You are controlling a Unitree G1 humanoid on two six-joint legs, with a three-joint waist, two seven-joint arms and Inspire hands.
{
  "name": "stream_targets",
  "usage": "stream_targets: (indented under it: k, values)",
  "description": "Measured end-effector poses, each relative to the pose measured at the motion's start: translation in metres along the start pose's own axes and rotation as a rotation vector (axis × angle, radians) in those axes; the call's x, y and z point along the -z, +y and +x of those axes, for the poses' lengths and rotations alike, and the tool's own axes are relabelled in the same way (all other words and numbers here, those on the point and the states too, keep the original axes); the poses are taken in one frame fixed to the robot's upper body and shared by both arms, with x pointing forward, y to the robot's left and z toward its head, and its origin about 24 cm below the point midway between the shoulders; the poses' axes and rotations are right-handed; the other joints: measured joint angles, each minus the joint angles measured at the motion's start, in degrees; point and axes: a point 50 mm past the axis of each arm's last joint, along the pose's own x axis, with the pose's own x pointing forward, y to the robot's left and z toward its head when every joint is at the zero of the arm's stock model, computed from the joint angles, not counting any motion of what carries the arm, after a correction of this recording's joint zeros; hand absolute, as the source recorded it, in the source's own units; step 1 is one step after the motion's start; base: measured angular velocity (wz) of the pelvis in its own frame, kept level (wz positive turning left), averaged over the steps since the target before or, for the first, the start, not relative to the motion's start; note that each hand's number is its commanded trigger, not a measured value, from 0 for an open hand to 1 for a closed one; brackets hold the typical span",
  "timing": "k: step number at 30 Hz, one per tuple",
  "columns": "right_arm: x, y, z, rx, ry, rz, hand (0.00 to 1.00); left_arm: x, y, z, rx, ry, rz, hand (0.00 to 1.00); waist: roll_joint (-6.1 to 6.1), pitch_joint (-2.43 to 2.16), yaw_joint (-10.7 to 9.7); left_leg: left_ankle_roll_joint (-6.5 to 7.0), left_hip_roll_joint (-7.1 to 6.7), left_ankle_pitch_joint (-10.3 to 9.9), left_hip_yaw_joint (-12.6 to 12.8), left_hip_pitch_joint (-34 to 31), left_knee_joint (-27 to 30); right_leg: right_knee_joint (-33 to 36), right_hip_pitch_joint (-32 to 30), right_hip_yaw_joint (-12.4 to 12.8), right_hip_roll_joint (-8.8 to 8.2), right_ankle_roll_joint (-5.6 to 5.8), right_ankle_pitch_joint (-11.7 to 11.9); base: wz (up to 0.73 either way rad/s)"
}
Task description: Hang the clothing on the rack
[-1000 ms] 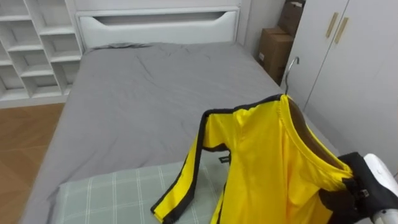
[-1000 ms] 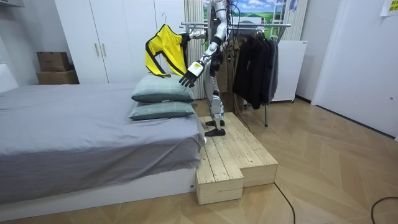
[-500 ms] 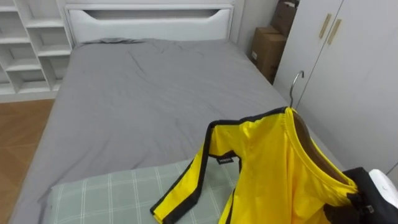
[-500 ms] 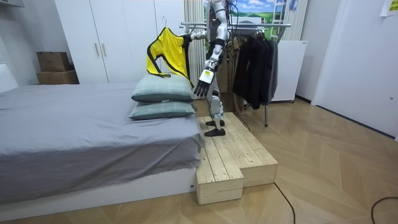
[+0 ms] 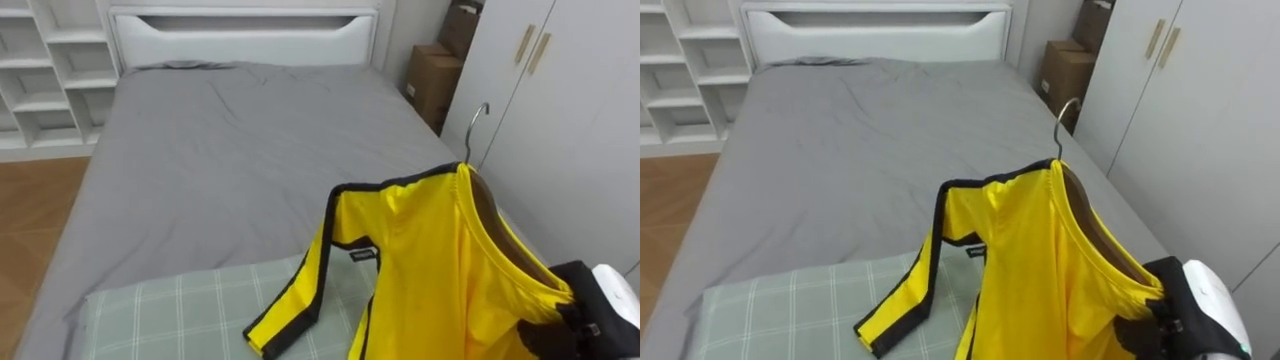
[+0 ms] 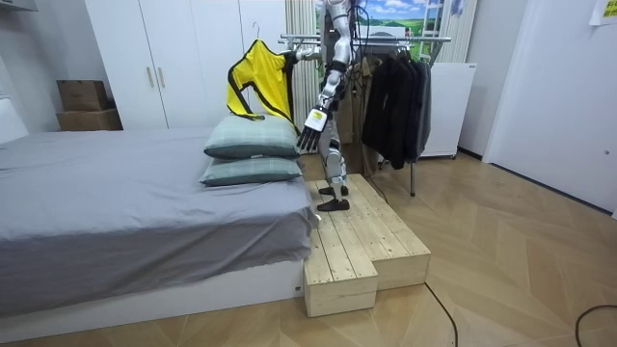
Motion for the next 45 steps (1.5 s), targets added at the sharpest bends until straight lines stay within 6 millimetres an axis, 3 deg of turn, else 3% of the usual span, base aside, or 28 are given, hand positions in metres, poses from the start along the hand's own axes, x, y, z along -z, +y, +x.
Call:
stream_targets:
  k: [2,5,7,12,14,16,19,22,23,24,25,26,27,28,29,30,31,33,34,35,36,37,39,40,42,43,44,45]
  values:
    - [-0.004,0.004,-0.001,-0.007,-0.016,0.015,1.00,-0.002,-0.002,0.000,0.008,-0.001,0.018,0.00,0.04,0.02,0.16,-0.03,0.36,-0.02,2.07,-0.05,-0.04,0.05,-1.08,1.54,0.29,0.06,0.35,-0.57]
    - [-0.011,0.010,-0.001,-0.034,-0.042,0.017,1.00,0.000,-0.002,0.001,0.009,0.017,0.045,0.00,0.07,0.06,0.27,-0.29,1.10,-0.21,6.70,0.40,-0.49,1.43,-3.47,1.02,0.69,-0.06,0.62,-0.76]
    - [-0.012,0.013,-0.001,-0.041,-0.042,0.029,1.00,0.001,-0.002,0.001,0.010,0.034,0.046,0.00,0.09,0.07,0.21,-0.45,1.64,-0.42,9.82,0.76,-0.49,2.30,-4.68,-2.09,0.22,-0.47,0.87,-0.85]
    - [-0.014,0.026,-0.003,-0.082,-0.043,0.051,1.00,0.012,0.002,0.000,0.003,0.108,0.063,0.00,0.67,0.71,0.64,-1.23,3.61,-2.38,19.24,1.66,-0.24,3.85,-7.47,-16.15,-1.58,-2.70,2.74,-0.95]
    - [-0.010,0.032,-0.004,-0.104,-0.022,0.057,1.00,0.014,0.002,0.000,0.000,0.129,0.069,0.00,0.65,0.73,0.13,-1.41,3.79,-2.58,20.90,1.70,-0.15,4.09,-8.14,-17.19,-1.74,-3.07,2.98,-0.52]
    - [-0.008,0.033,-0.005,-0.113,-0.014,0.054,1.00,0.016,0.002,-0.001,-0.002,0.141,0.072,0.00,0.78,0.81,-0.14,-1.55,3.99,-2.66,22.23,1.68,-0.05,4.00,-8.91,-16.03,-1.25,-3.39,3.17,-0.40]
    - [-0.010,0.034,-0.005,-0.134,-0.022,0.057,1.00,0.021,0.004,-0.002,-0.019,0.174,0.080,0.00,0.68,0.79,-0.23,-2.38,5.31,-3.64,24.77,1.64,1.98,4.78,-9.69,-16.42,-0.77,-4.24,3.18,-0.39]
    - [-0.016,0.036,-0.003,-0.144,-0.047,0.060,1.00,0.024,0.008,-0.002,-0.047,0.209,0.074,0.00,0.79,0.85,-0.35,-3.67,8.39,-6.39,26.58,1.44,7.74,6.29,-9.47,-17.54,0.02,-5.64,1.62,-0.38]
    - [-0.019,0.037,-0.002,-0.148,-0.057,0.063,1.00,0.026,0.011,-0.002,-0.060,0.224,0.075,0.00,0.74,0.85,-0.31,-4.47,10.00,-7.72,27.58,1.35,10.91,8.04,-9.77,-17.38,0.31,-6.17,0.32,-0.39]
    - [-0.022,0.038,-0.001,-0.151,-0.067,0.063,1.00,0.029,0.014,-0.002,-0.073,0.244,0.083,0.00,0.74,0.86,-0.55,-5.28,11.72,-8.77,28.26,1.26,14.70,9.68,-9.99,-16.19,0.85,-6.50,-1.65,-0.38]
    - [-0.023,0.039,0.000,-0.155,-0.072,0.063,1.00,0.031,0.016,-0.003,-0.079,0.257,0.089,0.00,0.55,0.83,-0.69,-5.55,12.57,-8.93,28.39,1.12,16.69,10.25,-10.11,-15.02,1.34,-6.13,-2.46,-0.35]
    - [-0.026,0.041,0.001,-0.162,-0.083,0.065,1.00,0.035,0.020,-0.003,-0.089,0.277,0.098,0.00,0.36,0.77,-1.04,-5.62,14.23,-8.90,28.50,0.18,21.73,11.19,-10.28,-13.66,2.03,-6.46,-3.25,-0.61]
    - [-0.033,0.042,0.004,-0.167,-0.108,0.065,1.00,0.042,0.021,-0.006,-0.095,0.302,0.107,0.00,0.45,0.81,-0.80,-5.73,16.23,-7.99,26.75,-1.56,27.92,12.27,-10.84,-11.60,2.85,-7.08,-3.63,-0.77]
    - [-0.037,0.043,0.006,-0.170,-0.123,0.063,1.00,0.046,0.020,-0.008,-0.093,0.320,0.110,0.00,0.58,0.86,-0.79,-5.66,16.88,-7.07,24.81,-2.60,30.68,12.74,-11.02,-10.45,3.23,-7.41,-3.75,-1.06]
    - [-0.041,0.045,0.007,-0.177,-0.140,0.063,1.00,0.053,0.019,-0.011,-0.090,0.358,0.112,0.00,0.45,0.81,-0.63,-5.71,16.85,-4.45,20.09,-4.43,34.39,13.13,-11.04,-7.76,3.71,-8.08,-3.64,-1.15]
    - [-0.044,0.046,0.006,-0.183,-0.153,0.062,1.00,0.057,0.019,-0.012,-0.090,0.382,0.113,0.00,0.27,0.81,0.09,-6.00,15.86,-4.04,16.11,-5.66,34.76,13.01,-10.68,-4.67,4.42,-8.27,-3.52,-1.14]
    - [-0.045,0.045,0.006,-0.183,-0.158,0.062,1.00,0.057,0.019,-0.012,-0.092,0.387,0.112,0.00,0.26,0.82,0.40,-5.87,15.30,-4.21,13.84,-6.26,34.28,12.81,-10.81,-3.37,4.85,-8.33,-3.30,-1.11]
    - [-0.050,0.048,0.008,-0.198,-0.176,0.059,1.00,0.059,0.019,-0.013,-0.092,0.408,0.117,0.00,0.27,0.83,0.55,-6.26,12.27,-4.65,3.89,-8.54,29.88,11.97,-11.29,1.58,6.32,-8.44,-2.01,-0.98]
    - [-0.051,0.049,0.008,-0.204,-0.179,0.060,1.00,0.059,0.018,-0.014,-0.091,0.417,0.119,0.00,0.29,0.82,0.43,-6.33,11.21,-4.61,1.71,-8.79,27.86,11.51,-11.24,2.87,6.73,-8.38,-1.72,-0.95]
    - [-0.051,0.051,0.007,-0.217,-0.182,0.074,1.00,0.060,0.018,-0.014,-0.090,0.428,0.120,0.00,0.25,0.80,0.26,-6.64,9.04,-4.42,-2.76,-9.10,23.14,10.44,-11.22,6.33,7.81,-8.46,-0.69,-0.99]
    - [-0.052,0.051,0.007,-0.227,-0.185,0.079,1.00,0.061,0.016,-0.015,-0.087,0.434,0.119,0.00,0.30,0.82,0.31,-7.12,7.21,-4.12,-5.67,-9.21,18.50,9.44,-11.26,10.51,9.01,-8.17,0.36,-0.98]
    - [-0.052,0.051,0.007,-0.228,-0.185,0.081,1.00,0.061,0.015,-0.015,-0.085,0.436,0.118,0.00,0.28,0.81,0.27,-7.33,6.32,-3.89,-6.81,-9.38,16.63,9.01,-11.32,12.91,9.63,-8.03,0.92,-1.01]
    - [-0.051,0.050,0.007,-0.228,-0.182,0.075,1.00,0.059,0.011,-0.015,-0.077,0.432,0.105,0.00,0.35,0.79,-0.19,-7.30,2.70,-3.18,-8.59,-9.74,11.17,7.86,-11.19,22.72,12.03,-7.10,2.79,-0.87]
    - [-0.051,0.050,0.007,-0.228,-0.183,0.076,1.00,0.057,0.010,-0.014,-0.077,0.428,0.104,0.00,0.39,0.78,-0.78,-7.20,2.11,-2.52,-8.54,-9.90,10.12,7.40,-11.04,24.95,12.61,-6.86,3.16,-0.60]
    - [-0.052,0.052,0.007,-0.234,-0.188,0.072,1.00,0.043,0.004,-0.010,-0.078,0.394,0.091,0.00,0.41,0.81,-2.58,-5.76,-1.02,0.81,-9.50,-9.56,4.41,4.68,-9.93,35.03,14.51,-5.34,5.19,-0.60]
    - [-0.052,0.052,0.007,-0.234,-0.186,0.068,1.00,0.038,0.001,-0.008,-0.074,0.381,0.084,0.00,0.45,0.81,-2.67,-5.50,-1.78,1.71,-9.83,-9.48,2.75,3.76,-9.53,37.75,14.81,-4.70,5.83,-0.72]
    - [-0.051,0.052,0.007,-0.231,-0.181,0.059,1.00,0.027,-0.004,-0.005,-0.065,0.354,0.072,0.00,0.61,0.72,-2.85,-4.69,-2.58,3.33,-10.03,-9.09,0.45,2.07,-8.96,42.27,15.07,-3.80,7.56,-0.76]
    - [-0.052,0.050,0.008,-0.222,-0.184,0.060,1.00,0.016,-0.009,-0.002,-0.055,0.322,0.067,0.00,0.83,0.75,-2.57,-4.07,-2.65,4.82,-10.08,-8.34,-1.29,1.27,-9.02,45.11,15.53,-2.88,8.88,-0.76]
